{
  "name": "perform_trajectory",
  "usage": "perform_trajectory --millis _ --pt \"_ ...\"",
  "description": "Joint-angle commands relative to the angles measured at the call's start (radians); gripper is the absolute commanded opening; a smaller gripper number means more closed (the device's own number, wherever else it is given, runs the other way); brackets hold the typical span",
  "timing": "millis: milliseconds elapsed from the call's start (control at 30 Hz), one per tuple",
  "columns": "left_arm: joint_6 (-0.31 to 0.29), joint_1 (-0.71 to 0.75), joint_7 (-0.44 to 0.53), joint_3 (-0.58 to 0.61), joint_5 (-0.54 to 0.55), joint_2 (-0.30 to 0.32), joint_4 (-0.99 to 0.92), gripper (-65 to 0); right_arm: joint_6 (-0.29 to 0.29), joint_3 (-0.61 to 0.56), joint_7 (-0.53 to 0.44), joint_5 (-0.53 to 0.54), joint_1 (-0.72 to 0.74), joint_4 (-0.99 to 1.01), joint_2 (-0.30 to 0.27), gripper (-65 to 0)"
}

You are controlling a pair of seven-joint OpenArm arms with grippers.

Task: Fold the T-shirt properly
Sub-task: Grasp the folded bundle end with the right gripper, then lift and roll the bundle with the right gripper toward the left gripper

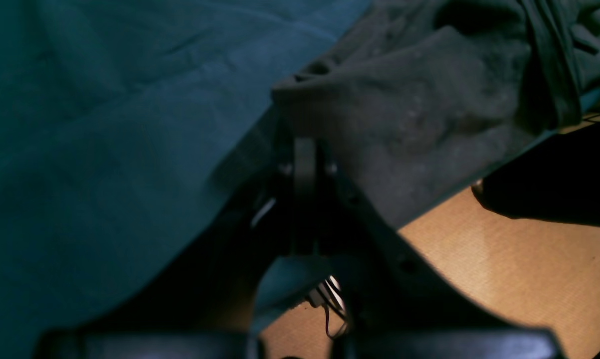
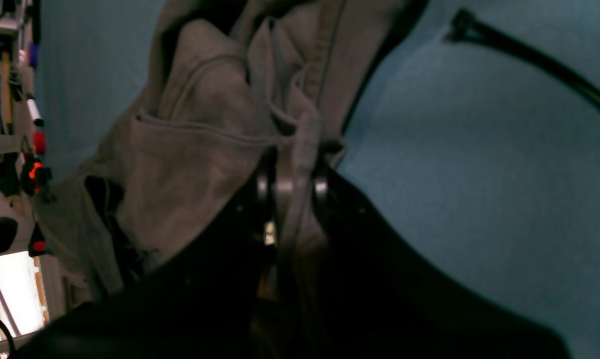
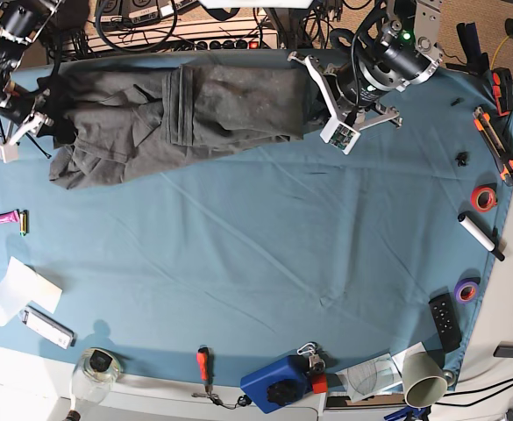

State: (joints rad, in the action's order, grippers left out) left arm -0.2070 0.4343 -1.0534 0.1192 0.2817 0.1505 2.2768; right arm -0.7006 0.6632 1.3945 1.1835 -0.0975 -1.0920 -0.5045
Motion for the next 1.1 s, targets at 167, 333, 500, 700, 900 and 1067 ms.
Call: perform_trajectory --millis 167,333,500,700,900,1067 --pt "-0.001 -0.002 0.022 0.001 0.011 -0.001 0.019 -65.0 0.002 -0.003 0.002 -0.184 0.176 -0.007 -0.05 -65.0" --pt "-0.001 -0.002 0.022 0.001 0.011 -0.001 0.019 -65.0 0.025 -0.003 -0.038 -0.262 0.301 -0.007 -0.069 -65.0" --pt "-0.002 -0.002 0.022 0.001 0.011 -0.001 0.019 -65.0 0.045 -0.003 -0.087 -0.348 0.395 -0.007 -0.092 -65.0" --pt "0.01 -0.002 -0.005 0.0 -0.042 -0.001 0.021 -65.0 0.047 -0.003 -0.003 -0.291 0.411 -0.006 -0.109 -65.0" --pt "0.087 0.01 -0.017 0.0 -0.111 0.0 0.051 -65.0 0.002 -0.057 0.002 0.033 0.39 -0.007 -0.111 -65.0" --pt "0.1 0.029 -0.011 0.0 -0.144 -0.001 0.079 -65.0 0.002 -0.171 0.002 0.167 0.376 -0.008 -0.11 -65.0"
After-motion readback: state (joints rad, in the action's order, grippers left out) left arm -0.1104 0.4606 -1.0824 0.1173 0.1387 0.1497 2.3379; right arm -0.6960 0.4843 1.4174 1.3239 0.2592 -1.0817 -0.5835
